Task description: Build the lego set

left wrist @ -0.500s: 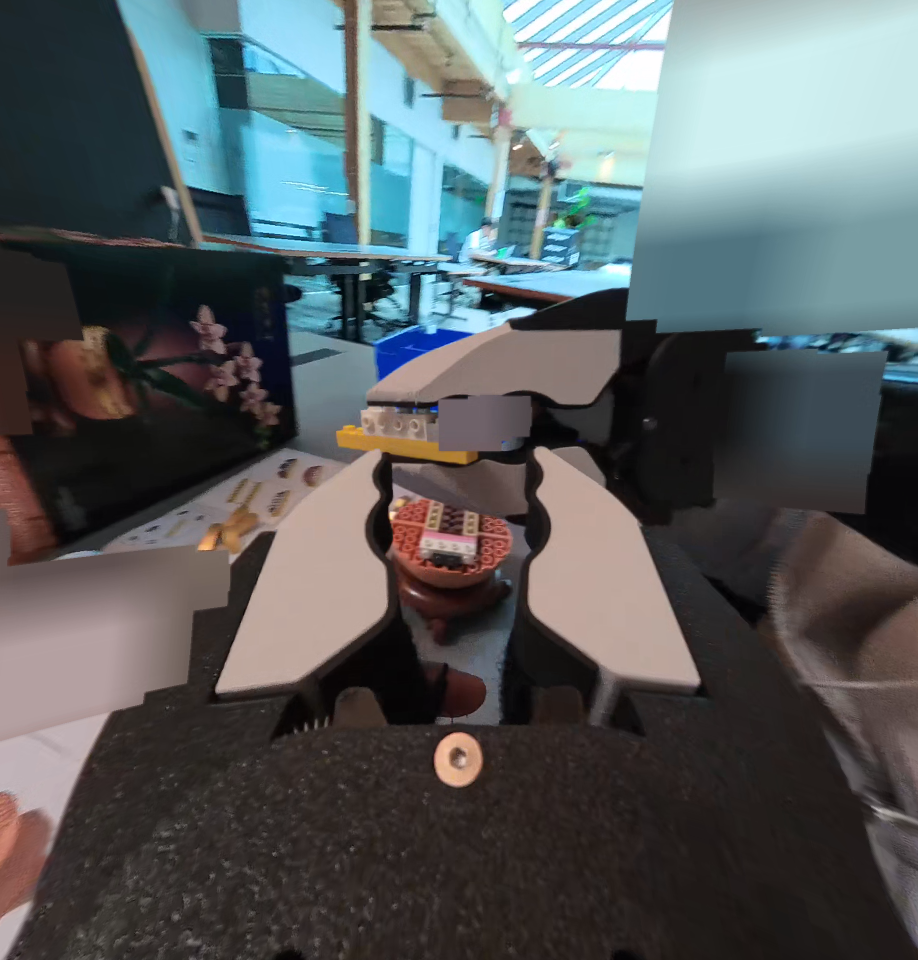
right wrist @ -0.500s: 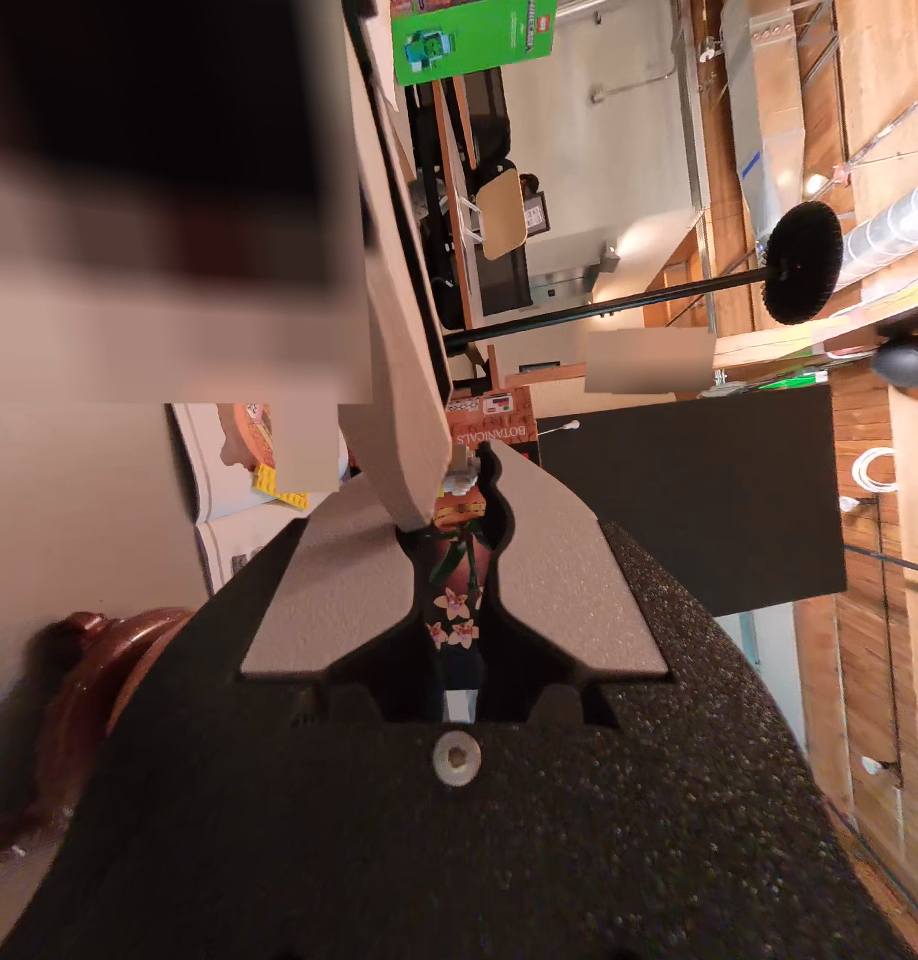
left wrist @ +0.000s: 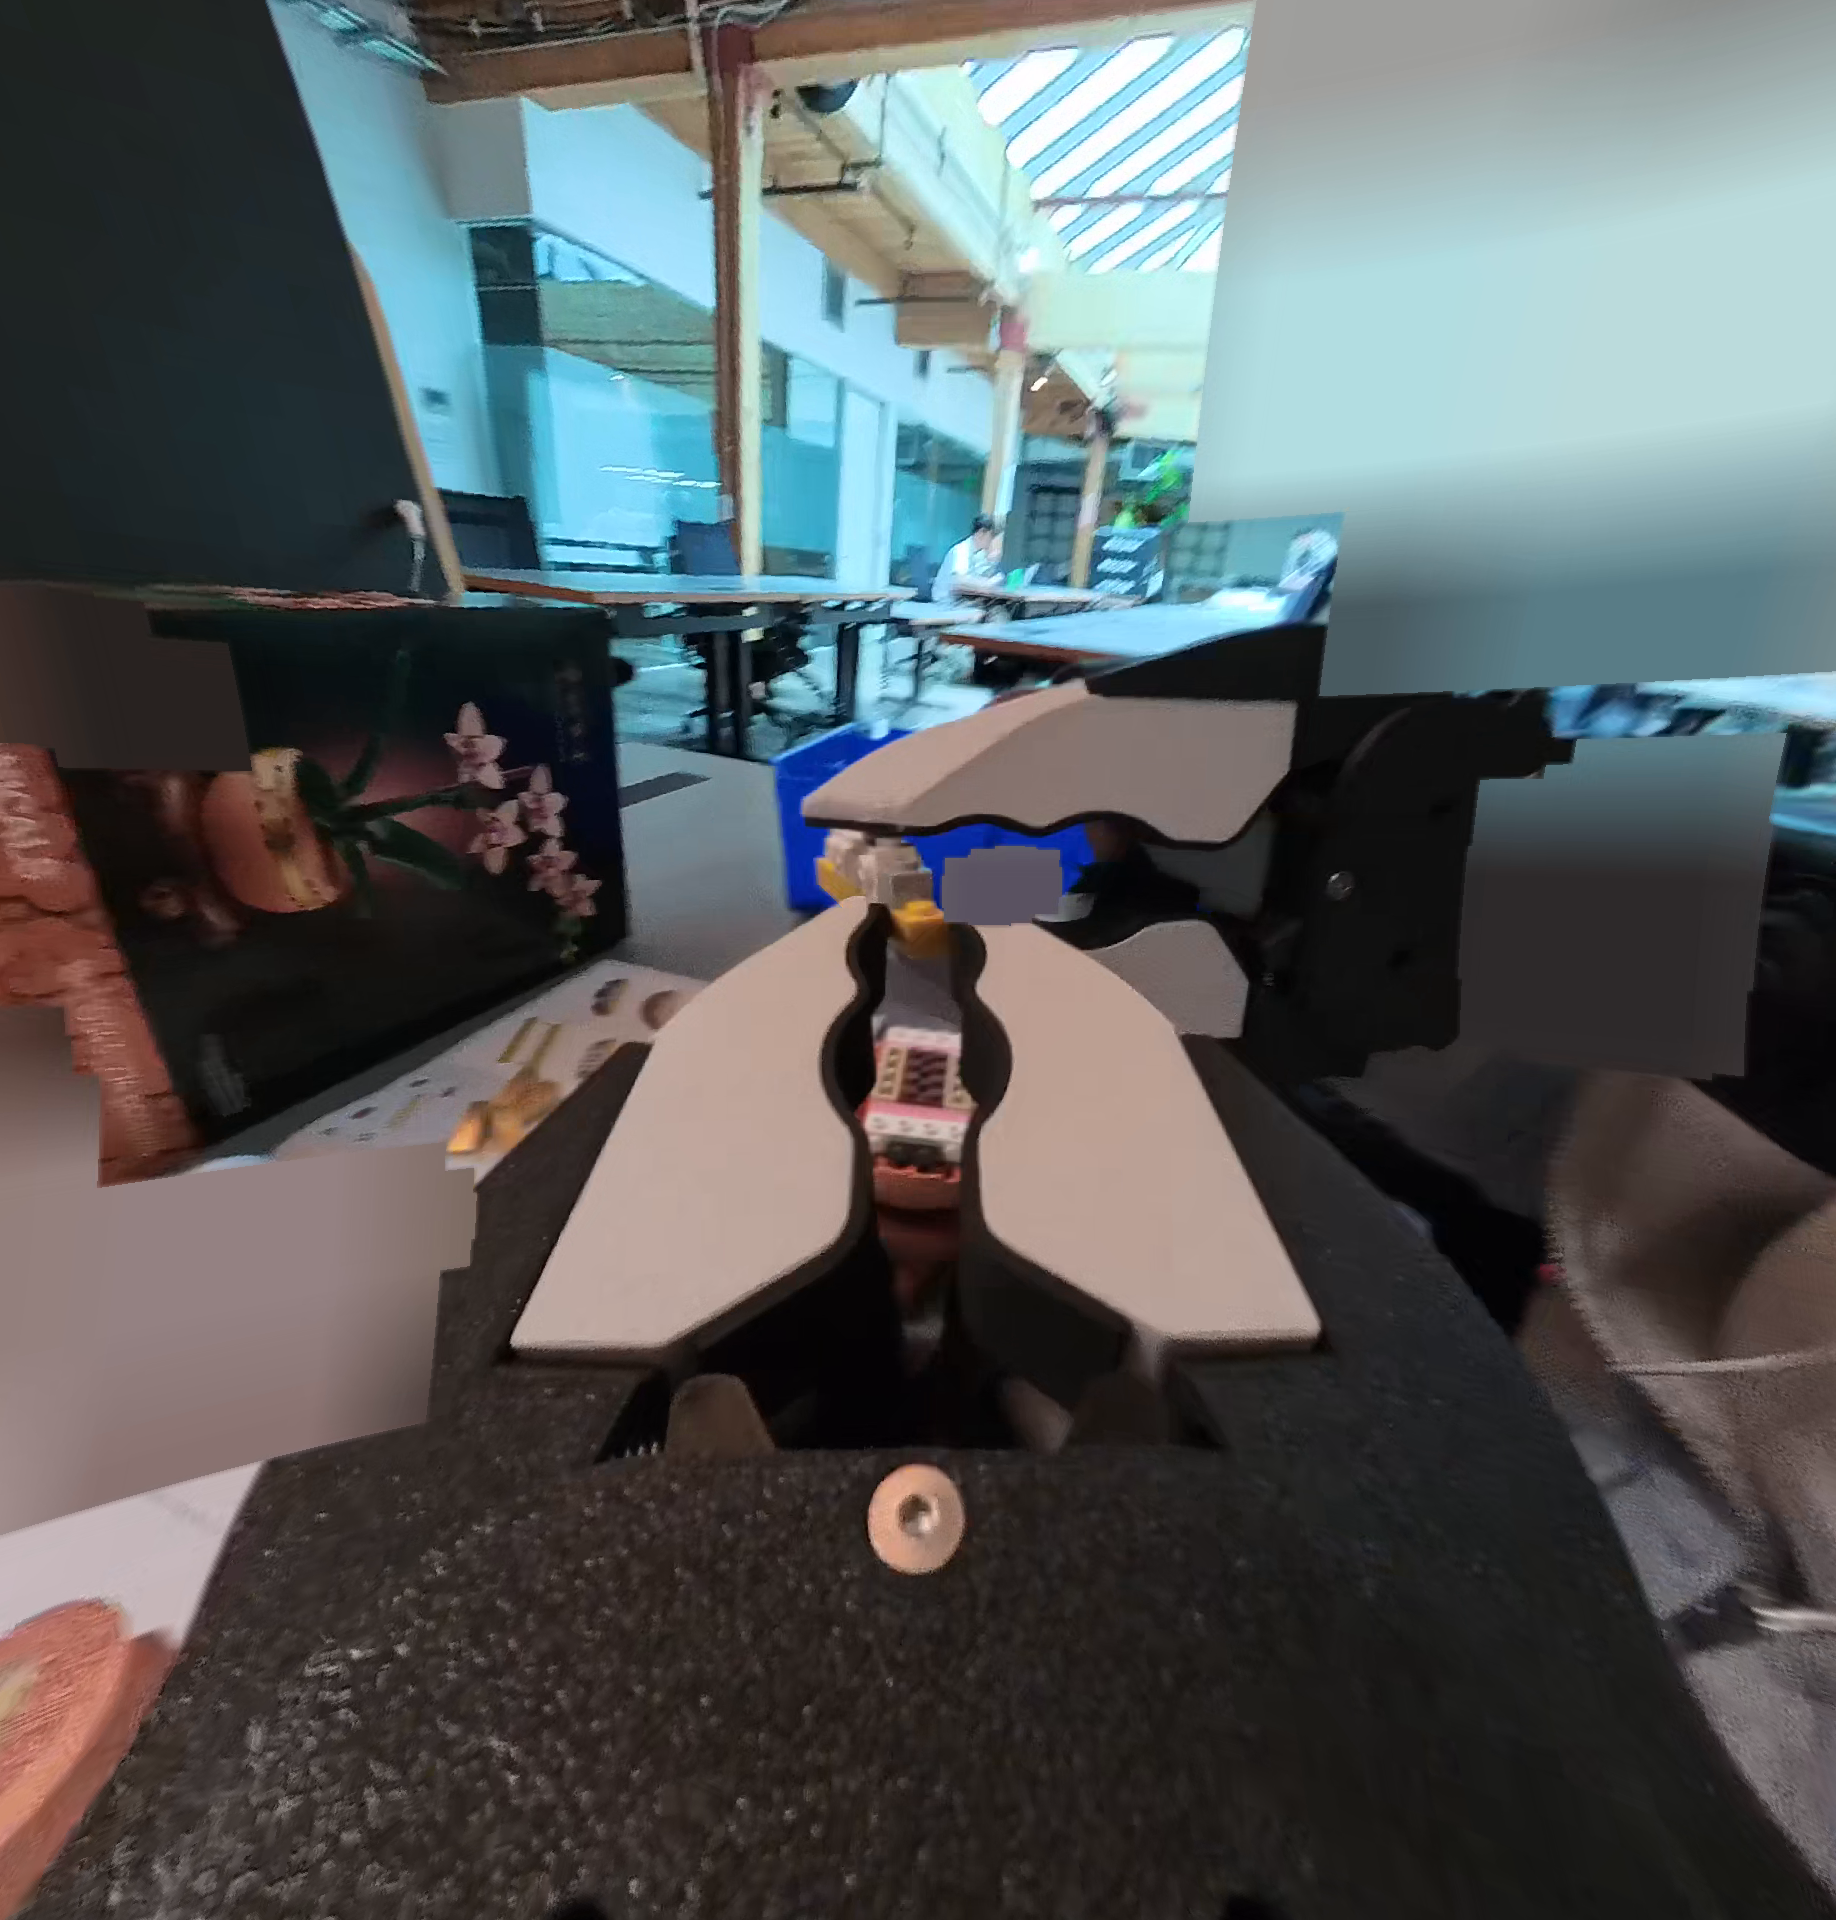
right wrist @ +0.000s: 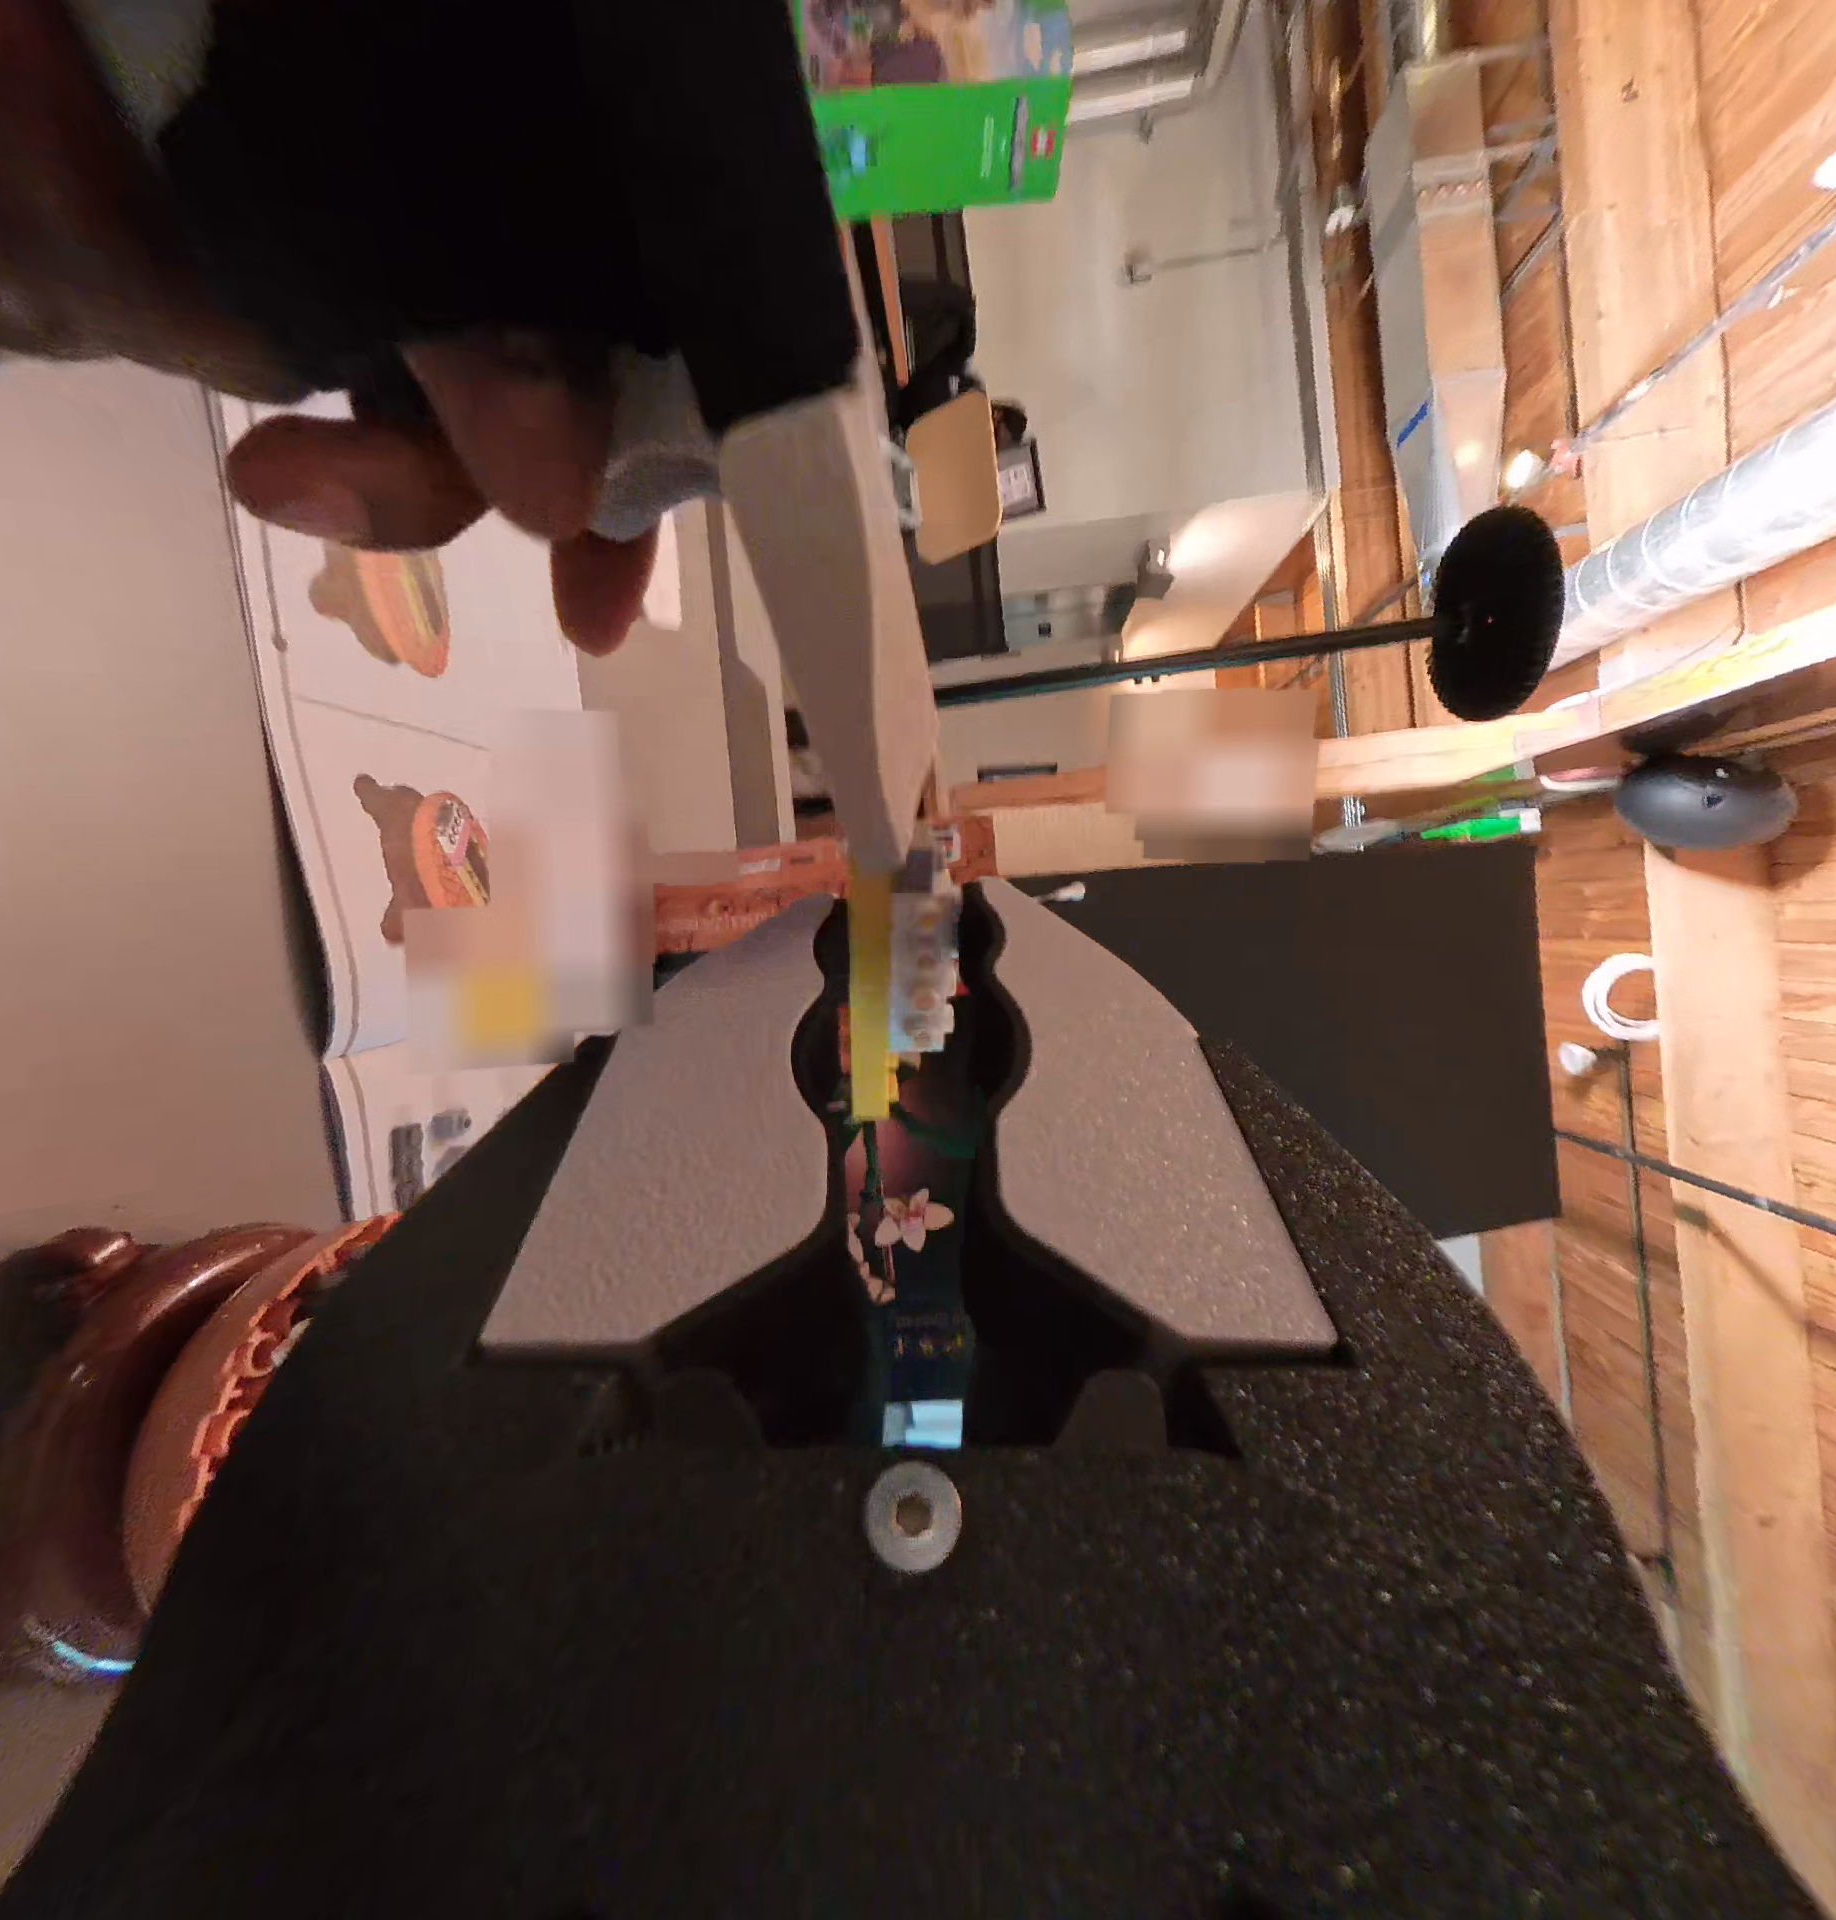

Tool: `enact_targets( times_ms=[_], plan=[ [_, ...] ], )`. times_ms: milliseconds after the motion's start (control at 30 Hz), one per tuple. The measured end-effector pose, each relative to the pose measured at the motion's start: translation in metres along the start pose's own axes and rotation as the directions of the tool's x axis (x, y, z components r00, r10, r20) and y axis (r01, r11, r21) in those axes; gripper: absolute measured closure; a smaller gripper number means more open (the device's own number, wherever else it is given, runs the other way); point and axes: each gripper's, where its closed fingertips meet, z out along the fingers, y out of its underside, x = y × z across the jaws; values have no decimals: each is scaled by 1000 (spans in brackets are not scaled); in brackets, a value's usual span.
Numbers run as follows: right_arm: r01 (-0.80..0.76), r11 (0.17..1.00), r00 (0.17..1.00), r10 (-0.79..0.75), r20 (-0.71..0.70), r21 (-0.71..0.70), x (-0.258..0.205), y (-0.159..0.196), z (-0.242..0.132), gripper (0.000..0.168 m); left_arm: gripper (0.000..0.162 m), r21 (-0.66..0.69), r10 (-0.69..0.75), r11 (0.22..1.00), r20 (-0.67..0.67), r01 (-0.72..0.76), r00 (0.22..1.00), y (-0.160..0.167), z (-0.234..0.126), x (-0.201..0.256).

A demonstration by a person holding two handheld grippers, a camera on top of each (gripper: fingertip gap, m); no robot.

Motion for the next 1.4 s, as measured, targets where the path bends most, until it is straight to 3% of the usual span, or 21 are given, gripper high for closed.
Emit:
enact_targets(
  times_ms=[100, 267, 600, 767, 833, 933, 1100, 1233, 1333, 1400],
  plan=[
    [-124, 980, 991, 115, 65, 158, 4, -7, -10, 142, 155, 54, -196, 976, -181, 209, 964, -10, -9, 6],
    [-382, 833, 922, 312, 230, 402, 18, -19, -28, 140, 155, 64, -415, 879, -387, 473, 823, -18, -18, 9],
    [-424, 789, 894, 285, 347, 444, 3, -25, -29, 148, 153, -9, -468, 859, -420, 512, 778, -10, -16, 11],
    [-479, 746, 868, 327, 373, 463, 0, -33, -29, 148, 133, -59, -486, 854, -442, 516, 754, -4, -13, 19],
    [-478, 743, 870, 329, 367, 468, -2, -34, -30, 148, 150, -52, -463, 867, -453, 496, 762, -5, -14, 22],
    [-494, 748, 860, 348, 373, 443, -7, -31, -29, 148, 151, -56, -429, 893, -414, 447, 803, 1, -12, 20],
    [-663, 672, 724, 465, 509, 329, -14, -9, -32, 142, 152, -69, -406, 908, -385, 413, 828, 16, -12, 10],
    [-807, 591, 476, 642, 601, 8, -11, 56, -17, 157, 151, -84, -324, 946, -318, 314, 891, 36, -18, -10],
    [-722, 631, 287, 646, 707, -284, -40, 99, -5, 149, 152, -56, -308, 950, -319, 306, 896, 35, -21, -15],
    [-609, 703, 258, 613, 747, -367, -65, 124, 9, 145, 152, -63, -310, 950, -313, 306, 898, 40, -21, -18]
  ],
)
